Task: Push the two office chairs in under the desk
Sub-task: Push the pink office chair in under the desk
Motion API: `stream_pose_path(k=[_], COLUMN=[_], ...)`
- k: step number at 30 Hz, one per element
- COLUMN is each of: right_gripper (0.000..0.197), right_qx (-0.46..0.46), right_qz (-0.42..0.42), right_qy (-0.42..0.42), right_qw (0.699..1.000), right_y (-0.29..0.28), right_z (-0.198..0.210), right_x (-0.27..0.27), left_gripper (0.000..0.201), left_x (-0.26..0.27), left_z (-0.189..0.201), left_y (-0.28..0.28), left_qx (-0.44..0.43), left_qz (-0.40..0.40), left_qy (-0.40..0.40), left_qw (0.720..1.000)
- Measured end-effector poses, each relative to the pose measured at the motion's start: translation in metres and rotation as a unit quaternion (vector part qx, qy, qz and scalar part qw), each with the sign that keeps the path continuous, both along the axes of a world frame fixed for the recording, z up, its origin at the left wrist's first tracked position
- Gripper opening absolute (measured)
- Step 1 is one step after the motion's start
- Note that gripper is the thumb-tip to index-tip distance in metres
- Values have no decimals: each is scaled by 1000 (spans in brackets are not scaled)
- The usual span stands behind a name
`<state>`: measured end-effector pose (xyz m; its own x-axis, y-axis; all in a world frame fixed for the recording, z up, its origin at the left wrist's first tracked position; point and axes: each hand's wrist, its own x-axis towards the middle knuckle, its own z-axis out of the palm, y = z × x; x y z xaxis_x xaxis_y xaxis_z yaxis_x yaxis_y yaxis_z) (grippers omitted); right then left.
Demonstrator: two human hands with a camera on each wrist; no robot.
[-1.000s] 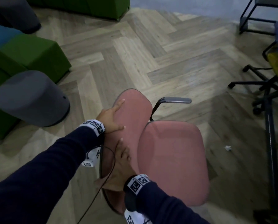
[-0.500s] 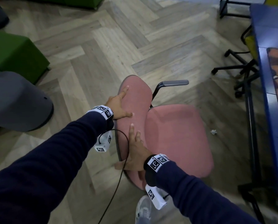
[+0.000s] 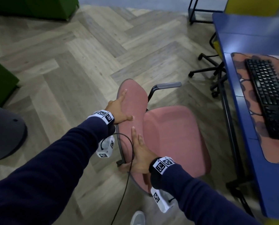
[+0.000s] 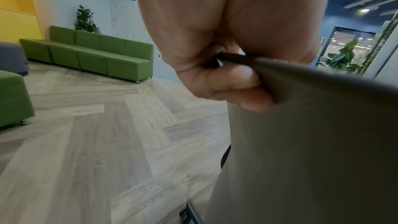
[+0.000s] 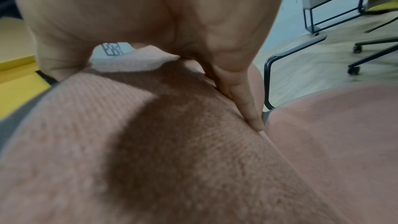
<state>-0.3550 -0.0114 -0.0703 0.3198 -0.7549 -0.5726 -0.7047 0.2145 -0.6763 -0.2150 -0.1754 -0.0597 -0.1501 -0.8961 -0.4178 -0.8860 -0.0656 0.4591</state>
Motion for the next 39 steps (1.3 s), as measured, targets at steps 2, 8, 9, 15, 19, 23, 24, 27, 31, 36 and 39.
stream_pose_path(k=[2, 8, 9, 15, 19, 23, 24, 27, 31, 36, 39], right_gripper=[147, 145, 145, 141, 143, 146, 147, 147, 147, 148, 148], right_qx=[-7, -1, -2, -8, -15, -25, -22, -6, 6, 20, 18], right_qz=[-10, -18, -21, -28, -31, -48, -56, -71, -70, -108, -148], right_qy=[8, 9, 12, 20, 18, 16, 18, 27, 40, 37, 31], right_qw=[1000, 1000, 1000, 999, 999, 998, 998, 997, 997, 993, 988], right_y=[-8, -26, -29, -43, -52, -62, -64, -67, -73, -82, -89], right_z=[-1, 4, 4, 2, 2, -1, 0, 4, 14, 14, 14], right_x=[-11, -51, -58, -102, -130, -157, -162, -181, -200, -215, -221], left_gripper=[131, 134, 135, 142, 148, 149, 150, 156, 160, 155, 154], left_x=[-14, -56, -64, -108, -134, -162, -168, -188, -210, -232, -247], left_z=[3, 11, 11, 14, 18, 30, 32, 37, 40, 46, 47], left_y=[-10, -30, -34, -51, -67, -81, -83, -90, -96, -104, -116], left_qx=[3, 22, 23, 39, 59, 107, 118, 135, 153, 181, 198], left_qz=[-11, -40, -45, -83, -111, -127, -127, -141, -146, -154, -175], left_qy=[0, 5, 5, -1, -5, 13, 18, 9, 29, 69, 89], left_qw=[1000, 999, 999, 996, 992, 986, 985, 981, 977, 969, 960])
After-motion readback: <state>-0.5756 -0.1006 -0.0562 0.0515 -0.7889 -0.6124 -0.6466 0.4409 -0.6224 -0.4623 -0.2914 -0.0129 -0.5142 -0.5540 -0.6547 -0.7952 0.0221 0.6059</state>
